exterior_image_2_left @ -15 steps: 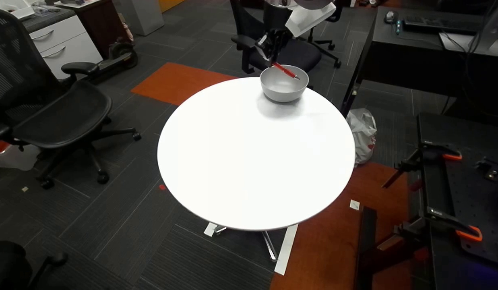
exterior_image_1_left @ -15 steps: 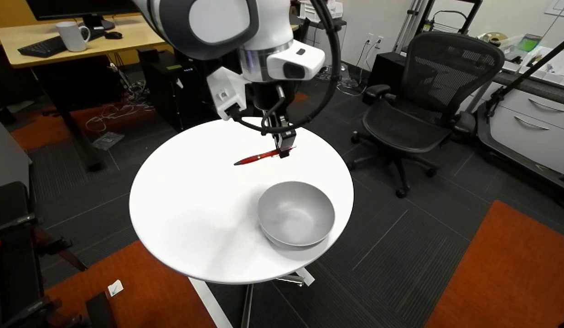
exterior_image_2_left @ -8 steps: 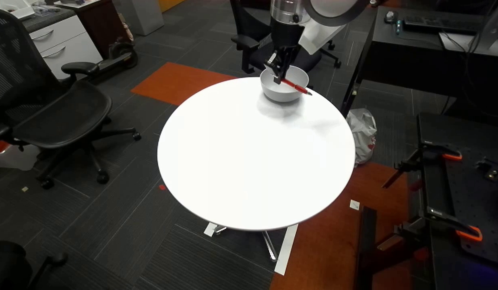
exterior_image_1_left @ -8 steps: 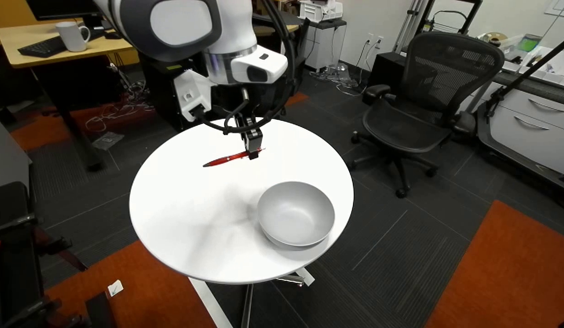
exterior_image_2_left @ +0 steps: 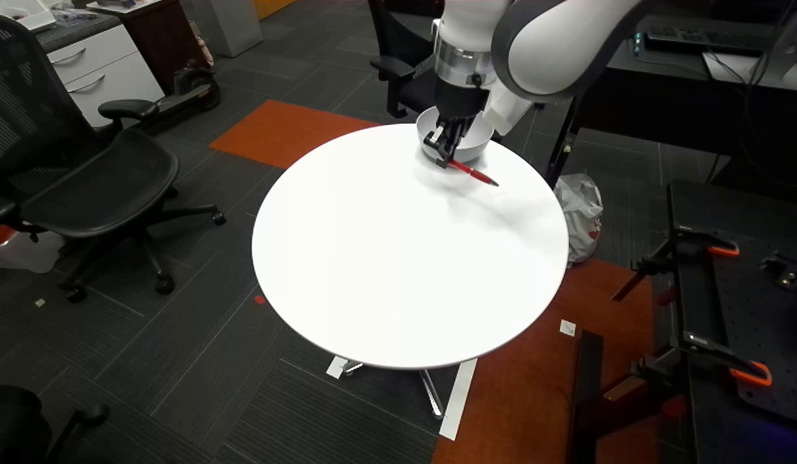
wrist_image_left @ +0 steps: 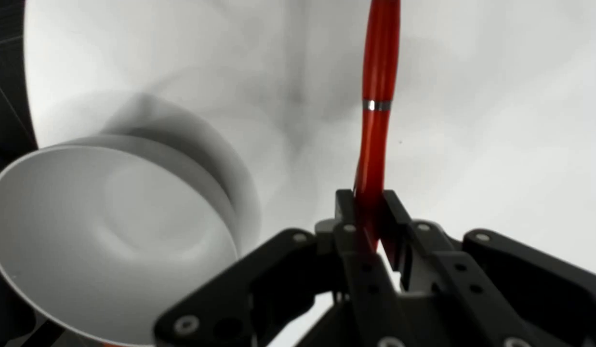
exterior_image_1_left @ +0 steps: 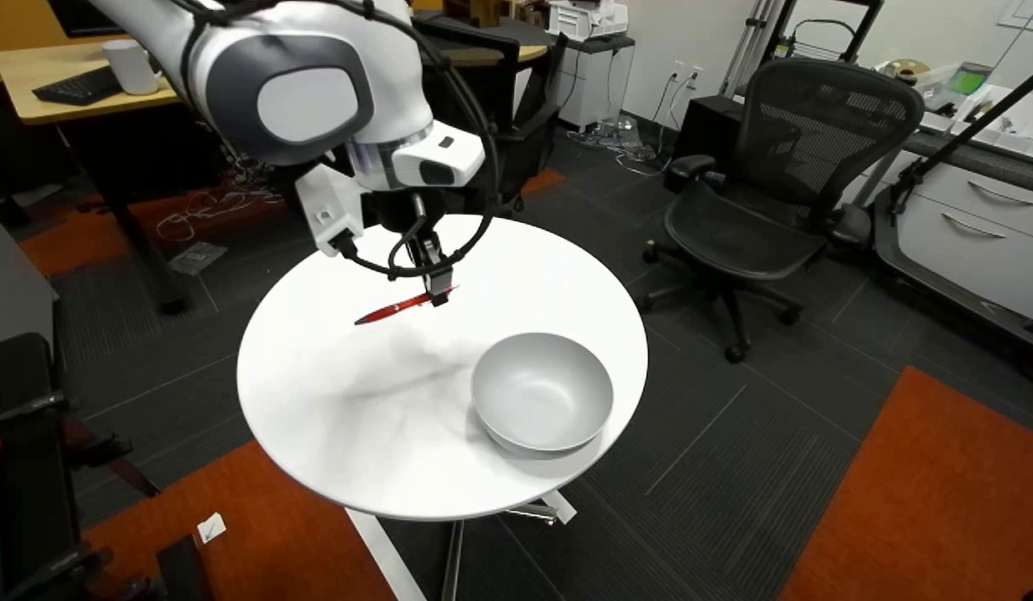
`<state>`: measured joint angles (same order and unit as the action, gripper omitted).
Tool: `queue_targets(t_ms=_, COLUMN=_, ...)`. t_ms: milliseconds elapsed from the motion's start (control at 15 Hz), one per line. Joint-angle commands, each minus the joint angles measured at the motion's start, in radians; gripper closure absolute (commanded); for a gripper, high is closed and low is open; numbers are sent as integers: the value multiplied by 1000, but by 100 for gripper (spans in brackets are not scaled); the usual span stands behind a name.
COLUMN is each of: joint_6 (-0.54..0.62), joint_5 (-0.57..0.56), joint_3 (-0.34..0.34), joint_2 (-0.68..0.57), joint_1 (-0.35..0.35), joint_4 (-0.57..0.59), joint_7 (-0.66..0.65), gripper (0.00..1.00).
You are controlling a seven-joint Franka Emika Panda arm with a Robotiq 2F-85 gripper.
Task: Pick up the pen and put it in the bowl, remove the pen from the bowl and put it back on the table
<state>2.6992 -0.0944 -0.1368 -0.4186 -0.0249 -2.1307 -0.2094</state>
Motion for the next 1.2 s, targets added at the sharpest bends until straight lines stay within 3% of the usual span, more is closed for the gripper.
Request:
queue_targets(t_ms=0, joint_6=56, joint_5=22, joint_3=13, joint_2=-72, joint_1=8, joint_4=13, joint_7=1, gripper=96)
queue_targets(t_ms=400, joint_6=125, joint_5=74, joint_3=21, joint_2=-160, joint_1=18, joint_4=30, joint_7=12, gripper=96)
queue_targets(t_ms=467, joint_6=131, joint_5=72, joint_3=15, joint_2=-164, joint_1=12, joint_4=30, joint_7=8, gripper=59)
queue_targets(t_ms=667, joint_6=141, joint_5=73, joint_3=12, joint_2=-152, joint_1=9, joint_4=23, joint_7=9, gripper=45)
queue_targets(t_ms=1000, joint_6=212, joint_5=50, joint_3=-32, joint_2=-36, joint_1=-22, joint_4=-66, joint_7=2, gripper=6)
queue_targets(t_ms=1133, joint_6=231, joint_5=53, joint_3=-38, joint_2=17, joint_1=-19, joint_4=-103, joint_7=4, gripper=0)
